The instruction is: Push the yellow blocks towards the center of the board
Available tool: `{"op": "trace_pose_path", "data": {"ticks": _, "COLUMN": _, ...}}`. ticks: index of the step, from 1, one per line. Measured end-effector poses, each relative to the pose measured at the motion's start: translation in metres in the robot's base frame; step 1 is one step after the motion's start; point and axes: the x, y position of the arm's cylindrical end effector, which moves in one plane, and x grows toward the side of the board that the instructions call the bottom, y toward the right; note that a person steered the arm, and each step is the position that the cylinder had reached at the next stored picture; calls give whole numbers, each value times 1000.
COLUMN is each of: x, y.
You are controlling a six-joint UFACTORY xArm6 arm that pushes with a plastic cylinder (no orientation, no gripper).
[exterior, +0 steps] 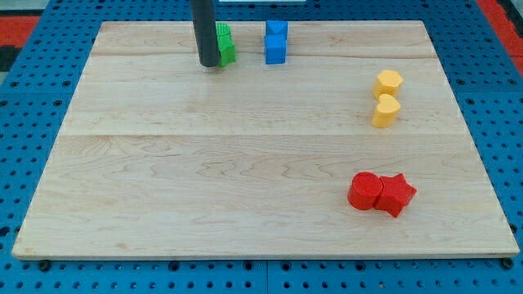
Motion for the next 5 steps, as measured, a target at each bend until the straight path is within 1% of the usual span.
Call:
{"op": "trace_pose_path", "data": {"ticks": 1, "x": -4, "y": 1}}
{"op": "trace_pose_path", "data": {"ticks": 2, "x": 46, "y": -8}}
{"op": "trace_pose_path", "data": {"ticks": 3, "x": 65, "y": 59}}
{"op": "trace_pose_path", "data": {"ticks": 4, "x": 48, "y": 176}}
{"op": "trace_pose_path", "data": {"ticks": 5, "x": 40, "y": 291}}
